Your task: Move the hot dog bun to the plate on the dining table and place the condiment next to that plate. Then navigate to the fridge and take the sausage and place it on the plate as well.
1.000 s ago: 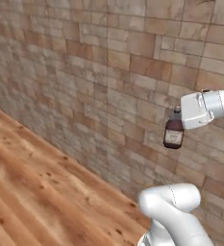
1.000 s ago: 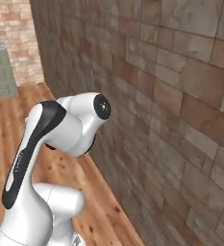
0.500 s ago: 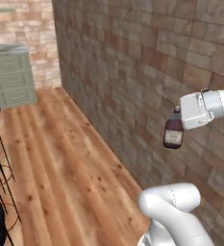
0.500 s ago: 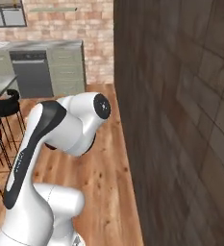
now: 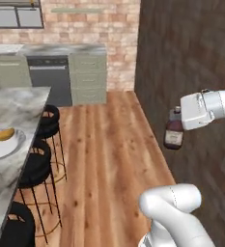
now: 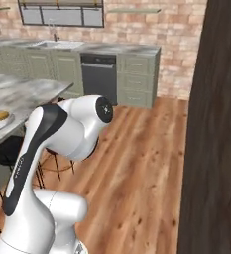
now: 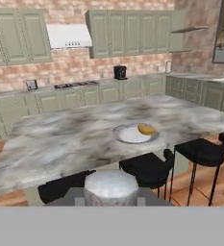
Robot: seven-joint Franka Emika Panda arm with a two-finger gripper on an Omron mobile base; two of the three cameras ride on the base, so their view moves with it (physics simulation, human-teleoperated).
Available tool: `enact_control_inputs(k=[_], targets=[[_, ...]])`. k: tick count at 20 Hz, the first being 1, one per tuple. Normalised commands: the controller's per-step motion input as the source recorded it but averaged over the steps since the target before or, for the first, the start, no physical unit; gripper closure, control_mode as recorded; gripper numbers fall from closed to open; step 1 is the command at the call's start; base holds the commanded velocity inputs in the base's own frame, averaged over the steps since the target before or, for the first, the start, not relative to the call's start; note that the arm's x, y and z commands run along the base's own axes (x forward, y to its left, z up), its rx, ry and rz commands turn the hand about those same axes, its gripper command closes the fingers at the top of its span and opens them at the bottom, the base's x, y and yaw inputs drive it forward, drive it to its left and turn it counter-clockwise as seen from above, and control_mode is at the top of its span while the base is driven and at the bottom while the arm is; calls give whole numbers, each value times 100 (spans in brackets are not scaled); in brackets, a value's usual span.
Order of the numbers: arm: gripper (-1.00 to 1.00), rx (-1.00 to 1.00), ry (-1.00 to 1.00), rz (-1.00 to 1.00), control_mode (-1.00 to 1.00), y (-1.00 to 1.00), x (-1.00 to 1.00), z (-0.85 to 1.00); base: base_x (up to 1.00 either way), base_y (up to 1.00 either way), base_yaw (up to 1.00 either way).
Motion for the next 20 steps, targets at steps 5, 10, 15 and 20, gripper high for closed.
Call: enact_control_inputs(k=[5, 10, 15, 20], targets=[[100, 0, 0, 0, 100, 0, 0, 0, 93, -29, 61], [100, 0, 0, 0, 100, 0, 0, 0, 75, -34, 62], [100, 0, 0, 0, 100, 0, 0, 0, 54, -21, 69], [100, 0, 0, 0, 100, 0, 0, 0, 45, -14, 72]])
